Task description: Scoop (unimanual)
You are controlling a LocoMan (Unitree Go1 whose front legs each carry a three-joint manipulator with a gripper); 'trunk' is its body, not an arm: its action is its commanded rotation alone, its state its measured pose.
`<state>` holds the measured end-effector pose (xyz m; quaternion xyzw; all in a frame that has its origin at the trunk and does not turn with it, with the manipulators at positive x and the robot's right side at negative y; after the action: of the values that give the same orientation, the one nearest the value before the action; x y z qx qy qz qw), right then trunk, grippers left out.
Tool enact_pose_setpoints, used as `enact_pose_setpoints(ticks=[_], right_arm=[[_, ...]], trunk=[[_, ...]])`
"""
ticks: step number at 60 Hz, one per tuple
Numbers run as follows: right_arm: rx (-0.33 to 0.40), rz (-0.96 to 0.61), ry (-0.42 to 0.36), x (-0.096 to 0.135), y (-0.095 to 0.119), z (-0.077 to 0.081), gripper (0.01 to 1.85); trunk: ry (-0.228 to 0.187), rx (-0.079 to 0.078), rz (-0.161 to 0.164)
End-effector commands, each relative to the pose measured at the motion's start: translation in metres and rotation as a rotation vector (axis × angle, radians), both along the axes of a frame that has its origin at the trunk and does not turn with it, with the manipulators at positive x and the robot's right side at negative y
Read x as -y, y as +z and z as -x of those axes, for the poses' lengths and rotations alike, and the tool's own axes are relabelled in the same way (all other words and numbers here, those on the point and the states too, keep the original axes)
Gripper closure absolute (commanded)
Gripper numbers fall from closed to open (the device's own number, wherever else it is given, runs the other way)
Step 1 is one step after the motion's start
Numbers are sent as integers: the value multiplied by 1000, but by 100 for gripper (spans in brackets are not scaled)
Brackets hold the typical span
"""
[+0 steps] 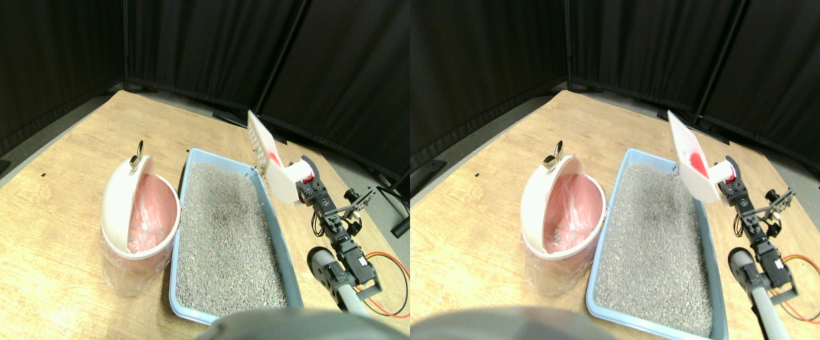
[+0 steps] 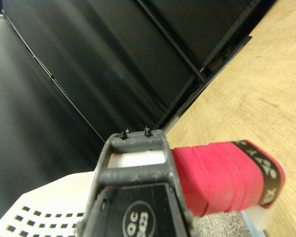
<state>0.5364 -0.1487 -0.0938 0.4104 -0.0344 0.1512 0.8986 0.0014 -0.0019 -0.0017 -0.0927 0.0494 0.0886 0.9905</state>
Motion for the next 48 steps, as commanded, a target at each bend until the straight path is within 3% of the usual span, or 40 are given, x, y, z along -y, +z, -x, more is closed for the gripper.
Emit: enact_pose_setpoints(ticks=[1, 11, 23, 41, 48], right_arm=[[48, -43, -22, -3, 10, 1, 181], [11, -101, -7, -4, 9, 1, 181], [11, -35, -2, -5, 7, 3, 181], [-48, -162, 3, -7, 2, 3, 181], [-25, -83, -13, -7, 2, 3, 181]], trunk=[[13, 11, 13], [19, 5, 16], [21, 4, 18], [21, 4, 18], [30, -1, 18]])
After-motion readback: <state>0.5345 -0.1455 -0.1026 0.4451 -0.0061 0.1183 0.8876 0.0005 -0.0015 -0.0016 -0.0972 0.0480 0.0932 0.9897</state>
